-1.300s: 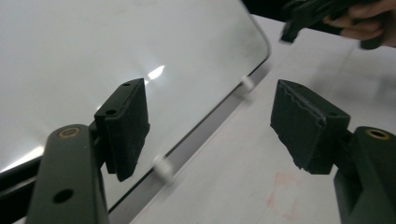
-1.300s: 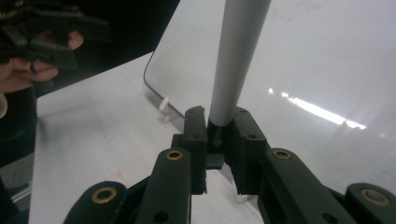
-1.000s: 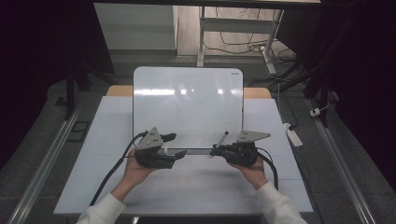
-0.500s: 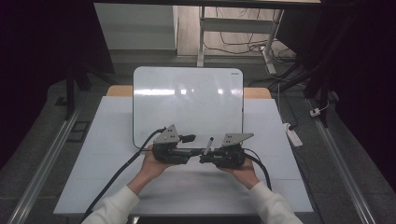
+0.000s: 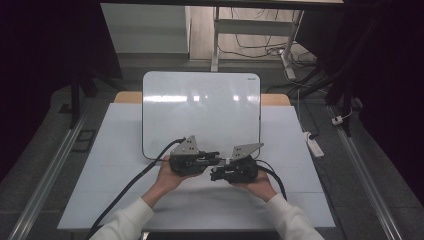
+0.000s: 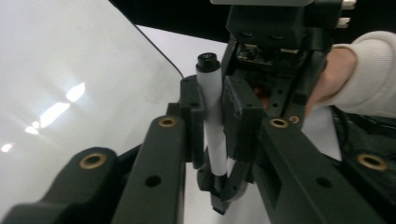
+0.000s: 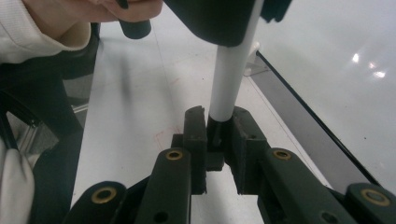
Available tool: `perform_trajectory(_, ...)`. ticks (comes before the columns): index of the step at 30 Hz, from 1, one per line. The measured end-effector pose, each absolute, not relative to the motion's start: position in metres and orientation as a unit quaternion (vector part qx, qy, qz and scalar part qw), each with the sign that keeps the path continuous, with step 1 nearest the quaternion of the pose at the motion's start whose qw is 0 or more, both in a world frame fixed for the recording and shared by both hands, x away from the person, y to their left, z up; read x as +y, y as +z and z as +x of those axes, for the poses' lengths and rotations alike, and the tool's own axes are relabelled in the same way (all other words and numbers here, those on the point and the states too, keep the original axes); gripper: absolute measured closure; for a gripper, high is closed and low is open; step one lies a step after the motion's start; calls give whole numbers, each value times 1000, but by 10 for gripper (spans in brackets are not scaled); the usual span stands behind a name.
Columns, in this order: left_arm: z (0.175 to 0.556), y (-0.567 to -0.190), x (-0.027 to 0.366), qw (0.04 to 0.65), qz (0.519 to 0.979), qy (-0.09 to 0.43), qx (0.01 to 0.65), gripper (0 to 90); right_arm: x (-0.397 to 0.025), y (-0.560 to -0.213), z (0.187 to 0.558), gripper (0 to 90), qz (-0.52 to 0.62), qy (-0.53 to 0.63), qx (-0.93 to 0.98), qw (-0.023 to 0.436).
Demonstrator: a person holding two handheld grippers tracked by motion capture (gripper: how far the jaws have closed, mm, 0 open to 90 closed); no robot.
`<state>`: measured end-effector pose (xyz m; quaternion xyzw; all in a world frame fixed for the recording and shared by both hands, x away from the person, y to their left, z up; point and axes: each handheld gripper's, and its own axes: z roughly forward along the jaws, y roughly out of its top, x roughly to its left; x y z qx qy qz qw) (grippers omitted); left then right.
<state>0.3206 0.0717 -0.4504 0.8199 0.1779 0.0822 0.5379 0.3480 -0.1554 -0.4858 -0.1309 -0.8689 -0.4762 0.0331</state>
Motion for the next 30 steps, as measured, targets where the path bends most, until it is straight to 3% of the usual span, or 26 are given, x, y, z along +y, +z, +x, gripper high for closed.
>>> perform_trajectory(4,322,-451,72,543,817,61,183,807,-155,-486,347,773,-130,-474,-870,28)
perform_trajectory(8,321,-450,72,542,816,77,186,814,-155,-486,345,747,-137,-477,-868,11)
perform_trajectory(12,321,-447,74,541,810,99,205,815,-159,-483,336,596,-186,-511,-838,-51)
perform_trajectory(16,320,-445,74,546,800,115,221,815,-160,-478,317,573,-228,-524,-808,-142)
perform_trajectory(23,320,-445,73,554,785,127,248,815,-146,-476,293,578,-248,-518,-784,-237)
perform_trajectory(30,323,-449,67,563,768,125,280,814,-133,-478,287,669,-269,-492,-774,-295)
